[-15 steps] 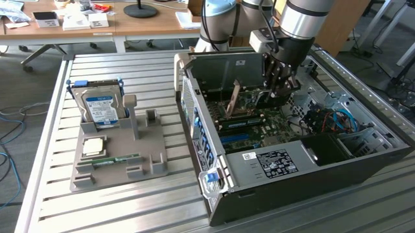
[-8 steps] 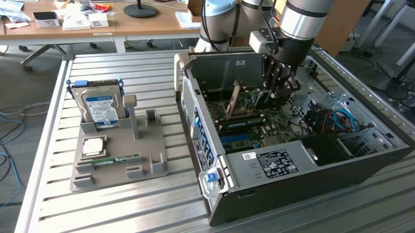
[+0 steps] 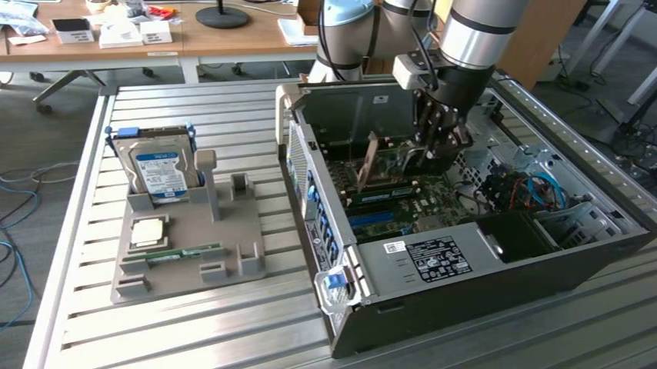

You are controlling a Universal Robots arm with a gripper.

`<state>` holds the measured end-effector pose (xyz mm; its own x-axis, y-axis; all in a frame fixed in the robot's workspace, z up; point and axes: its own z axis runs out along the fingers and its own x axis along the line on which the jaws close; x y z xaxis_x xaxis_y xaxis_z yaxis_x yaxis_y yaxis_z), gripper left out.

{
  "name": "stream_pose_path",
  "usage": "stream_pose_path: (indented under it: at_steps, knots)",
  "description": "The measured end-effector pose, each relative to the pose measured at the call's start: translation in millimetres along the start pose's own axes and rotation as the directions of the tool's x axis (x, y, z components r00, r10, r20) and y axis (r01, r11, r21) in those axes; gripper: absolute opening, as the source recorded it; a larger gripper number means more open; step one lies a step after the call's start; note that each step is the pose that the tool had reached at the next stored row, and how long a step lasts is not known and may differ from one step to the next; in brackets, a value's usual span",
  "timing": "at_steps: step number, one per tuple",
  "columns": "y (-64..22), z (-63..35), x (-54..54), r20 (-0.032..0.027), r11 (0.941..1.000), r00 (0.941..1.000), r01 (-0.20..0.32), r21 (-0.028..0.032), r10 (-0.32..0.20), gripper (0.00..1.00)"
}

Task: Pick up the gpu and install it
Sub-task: 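Insert the gpu into the slot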

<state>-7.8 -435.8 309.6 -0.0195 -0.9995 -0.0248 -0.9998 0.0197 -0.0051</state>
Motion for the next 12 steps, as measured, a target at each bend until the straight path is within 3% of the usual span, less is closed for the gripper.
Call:
stream_pose_path:
  at_steps: [12]
  knots:
    - [5.9, 8.7, 1.5, 0.0016, 1.0000, 1.0000, 0.002, 0.0015, -0.002, 0.27]
